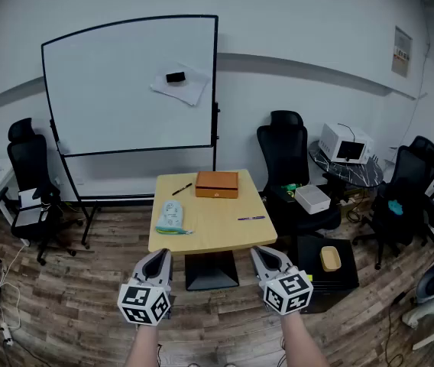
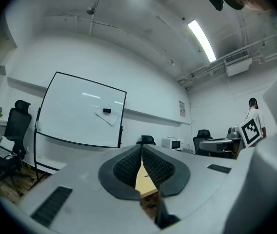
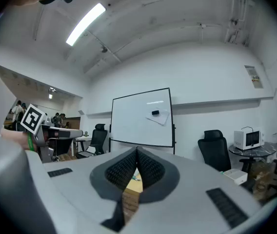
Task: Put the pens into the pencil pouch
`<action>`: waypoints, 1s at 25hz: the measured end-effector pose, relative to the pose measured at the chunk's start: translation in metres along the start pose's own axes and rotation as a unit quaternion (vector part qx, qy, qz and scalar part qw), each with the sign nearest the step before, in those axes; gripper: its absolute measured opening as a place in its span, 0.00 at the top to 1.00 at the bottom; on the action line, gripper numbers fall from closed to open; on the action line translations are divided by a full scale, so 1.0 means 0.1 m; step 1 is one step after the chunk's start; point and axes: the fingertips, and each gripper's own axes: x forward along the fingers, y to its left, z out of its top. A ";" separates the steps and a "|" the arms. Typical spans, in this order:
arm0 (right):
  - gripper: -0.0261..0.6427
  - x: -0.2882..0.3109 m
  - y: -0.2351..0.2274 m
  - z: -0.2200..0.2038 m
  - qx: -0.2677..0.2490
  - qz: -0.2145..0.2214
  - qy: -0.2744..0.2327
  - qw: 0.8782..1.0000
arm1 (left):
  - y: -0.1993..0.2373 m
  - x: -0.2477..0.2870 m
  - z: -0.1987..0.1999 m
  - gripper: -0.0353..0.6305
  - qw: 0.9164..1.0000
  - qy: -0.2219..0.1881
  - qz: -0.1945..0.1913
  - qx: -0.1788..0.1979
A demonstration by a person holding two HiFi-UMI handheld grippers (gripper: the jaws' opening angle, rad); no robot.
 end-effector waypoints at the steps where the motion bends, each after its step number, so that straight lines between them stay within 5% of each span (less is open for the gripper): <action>1: 0.96 -0.01 0.00 0.00 0.000 0.001 0.000 1.000 | -0.01 0.00 0.00 0.91 1.000 -0.001 0.000 0.000; 23: 0.96 -0.05 0.08 -0.05 -0.002 -0.003 0.001 1.000 | -0.03 -0.11 -0.12 0.91 1.000 0.010 0.007 0.016; 25: 0.88 -0.05 0.09 -0.07 -0.003 0.000 0.002 1.000 | -0.03 -0.12 -0.14 0.91 1.000 0.009 0.005 0.014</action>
